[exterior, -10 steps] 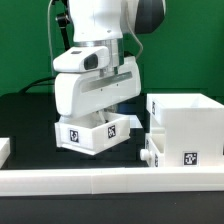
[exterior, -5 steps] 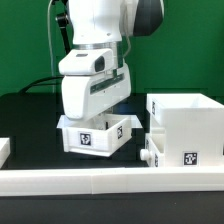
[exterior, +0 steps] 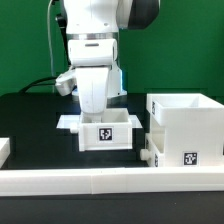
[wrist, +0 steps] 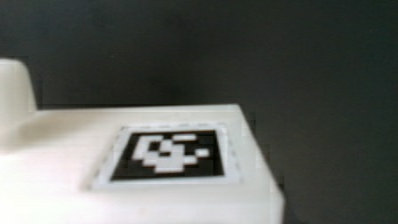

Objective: Assemble drawer

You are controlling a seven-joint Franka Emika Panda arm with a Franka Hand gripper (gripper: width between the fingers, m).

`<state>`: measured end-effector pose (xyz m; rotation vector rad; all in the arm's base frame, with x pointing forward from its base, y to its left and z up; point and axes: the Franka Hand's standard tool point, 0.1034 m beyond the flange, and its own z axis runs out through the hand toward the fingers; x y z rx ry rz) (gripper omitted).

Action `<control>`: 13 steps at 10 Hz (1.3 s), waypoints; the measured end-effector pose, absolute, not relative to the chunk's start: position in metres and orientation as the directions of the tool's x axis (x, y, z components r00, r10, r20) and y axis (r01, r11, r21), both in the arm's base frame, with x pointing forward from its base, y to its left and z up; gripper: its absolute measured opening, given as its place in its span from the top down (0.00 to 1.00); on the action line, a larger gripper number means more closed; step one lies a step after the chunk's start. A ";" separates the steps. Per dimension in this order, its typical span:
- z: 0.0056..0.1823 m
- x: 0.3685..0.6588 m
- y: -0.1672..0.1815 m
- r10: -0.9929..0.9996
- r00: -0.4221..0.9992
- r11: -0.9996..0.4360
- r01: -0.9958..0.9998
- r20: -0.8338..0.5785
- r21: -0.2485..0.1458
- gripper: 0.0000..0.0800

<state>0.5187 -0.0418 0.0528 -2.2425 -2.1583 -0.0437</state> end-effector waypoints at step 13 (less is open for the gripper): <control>0.061 0.540 -0.019 0.998 -0.056 0.057 0.998 0.023 -0.037 0.95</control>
Offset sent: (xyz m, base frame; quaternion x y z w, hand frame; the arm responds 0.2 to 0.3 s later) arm 0.0376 0.0118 0.0146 -0.0049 -0.0555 -0.0510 0.9971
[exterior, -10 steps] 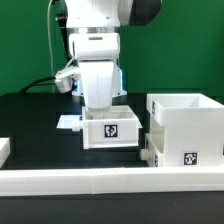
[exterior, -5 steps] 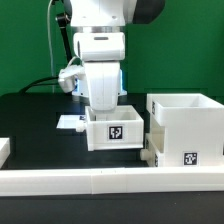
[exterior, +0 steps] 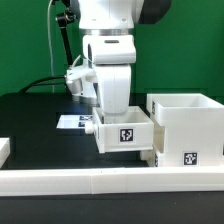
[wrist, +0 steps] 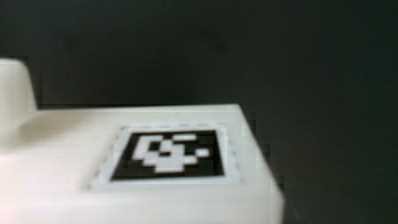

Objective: Assemble drawer

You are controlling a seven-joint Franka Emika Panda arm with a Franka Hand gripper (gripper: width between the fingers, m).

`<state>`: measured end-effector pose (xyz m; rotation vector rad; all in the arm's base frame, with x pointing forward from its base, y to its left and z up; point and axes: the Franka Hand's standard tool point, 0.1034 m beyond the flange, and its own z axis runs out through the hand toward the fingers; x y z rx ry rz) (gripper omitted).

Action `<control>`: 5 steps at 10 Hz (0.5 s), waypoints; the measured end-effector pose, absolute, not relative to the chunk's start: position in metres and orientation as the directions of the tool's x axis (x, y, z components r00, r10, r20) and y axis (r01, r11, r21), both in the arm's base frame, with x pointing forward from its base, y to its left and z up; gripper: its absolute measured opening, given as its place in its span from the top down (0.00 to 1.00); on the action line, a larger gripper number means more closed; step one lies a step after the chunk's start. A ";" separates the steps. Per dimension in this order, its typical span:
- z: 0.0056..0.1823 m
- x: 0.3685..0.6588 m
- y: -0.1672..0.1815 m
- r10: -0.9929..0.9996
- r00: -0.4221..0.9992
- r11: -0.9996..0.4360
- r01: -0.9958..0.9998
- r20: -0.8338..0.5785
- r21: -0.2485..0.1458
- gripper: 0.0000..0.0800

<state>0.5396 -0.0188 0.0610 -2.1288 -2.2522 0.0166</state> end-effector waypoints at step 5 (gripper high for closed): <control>0.055 0.544 -0.013 0.998 -0.055 0.056 0.998 0.030 -0.040 0.95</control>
Offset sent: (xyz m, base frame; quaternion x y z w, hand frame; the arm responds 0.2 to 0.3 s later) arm 0.0131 0.0109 -0.0030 -0.0019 0.0106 0.0083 0.9999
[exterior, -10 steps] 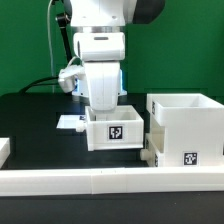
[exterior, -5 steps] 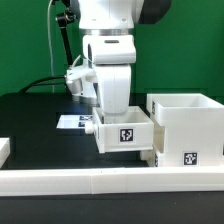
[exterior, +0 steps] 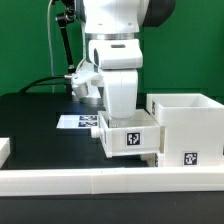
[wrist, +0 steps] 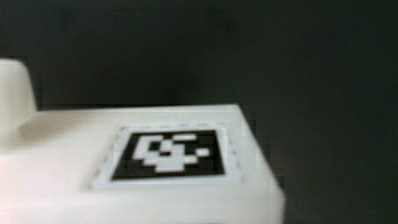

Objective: Assemble drawer

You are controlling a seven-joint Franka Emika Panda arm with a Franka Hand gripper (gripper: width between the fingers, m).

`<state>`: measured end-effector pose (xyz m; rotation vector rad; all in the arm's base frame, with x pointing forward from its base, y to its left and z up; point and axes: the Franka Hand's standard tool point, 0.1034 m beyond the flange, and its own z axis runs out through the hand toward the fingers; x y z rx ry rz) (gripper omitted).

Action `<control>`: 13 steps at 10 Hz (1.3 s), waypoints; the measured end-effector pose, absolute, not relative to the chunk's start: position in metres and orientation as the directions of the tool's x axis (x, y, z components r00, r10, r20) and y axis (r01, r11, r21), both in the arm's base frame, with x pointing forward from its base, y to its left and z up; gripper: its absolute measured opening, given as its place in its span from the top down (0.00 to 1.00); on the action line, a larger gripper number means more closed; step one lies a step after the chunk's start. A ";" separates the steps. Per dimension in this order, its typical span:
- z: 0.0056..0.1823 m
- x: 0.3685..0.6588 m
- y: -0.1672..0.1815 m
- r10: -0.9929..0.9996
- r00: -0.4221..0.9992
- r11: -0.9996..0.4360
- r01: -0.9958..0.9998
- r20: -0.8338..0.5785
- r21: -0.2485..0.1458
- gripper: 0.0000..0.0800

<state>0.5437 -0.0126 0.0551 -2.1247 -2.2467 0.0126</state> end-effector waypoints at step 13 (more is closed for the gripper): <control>0.055 0.548 0.010 0.999 -0.032 0.032 0.999 0.024 -0.006 0.95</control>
Offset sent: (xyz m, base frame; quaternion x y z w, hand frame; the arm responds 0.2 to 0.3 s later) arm 0.0121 0.0104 0.0012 -0.0004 -0.0010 0.0126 0.9999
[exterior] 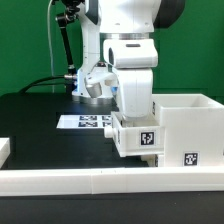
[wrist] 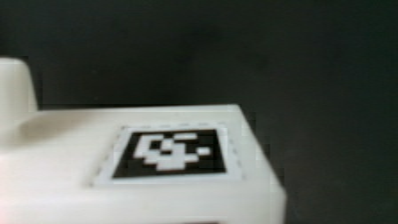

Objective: Assemble drawer

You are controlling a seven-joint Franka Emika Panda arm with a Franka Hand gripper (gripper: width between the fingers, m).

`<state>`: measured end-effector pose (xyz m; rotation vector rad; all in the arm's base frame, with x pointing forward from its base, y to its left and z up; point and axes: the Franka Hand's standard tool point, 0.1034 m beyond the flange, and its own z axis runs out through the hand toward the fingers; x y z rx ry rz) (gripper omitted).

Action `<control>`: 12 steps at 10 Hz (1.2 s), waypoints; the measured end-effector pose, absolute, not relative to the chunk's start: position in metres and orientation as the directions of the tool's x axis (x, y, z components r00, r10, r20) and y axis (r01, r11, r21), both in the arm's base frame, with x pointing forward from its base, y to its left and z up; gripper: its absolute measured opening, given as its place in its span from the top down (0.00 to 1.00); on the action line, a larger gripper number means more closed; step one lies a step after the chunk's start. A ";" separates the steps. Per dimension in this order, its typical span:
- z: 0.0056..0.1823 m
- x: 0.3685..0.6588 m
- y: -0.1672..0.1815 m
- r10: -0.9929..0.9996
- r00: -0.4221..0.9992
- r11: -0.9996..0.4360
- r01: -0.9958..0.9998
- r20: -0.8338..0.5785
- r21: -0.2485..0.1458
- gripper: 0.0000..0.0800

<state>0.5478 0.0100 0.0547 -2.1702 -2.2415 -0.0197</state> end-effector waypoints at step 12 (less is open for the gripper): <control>0.094 0.559 0.007 1.000 -0.024 0.024 0.999 0.001 -0.048 0.25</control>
Offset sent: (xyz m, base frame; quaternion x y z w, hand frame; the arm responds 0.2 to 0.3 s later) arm 0.0144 0.0205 0.0041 -0.0195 0.0037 0.0063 0.9998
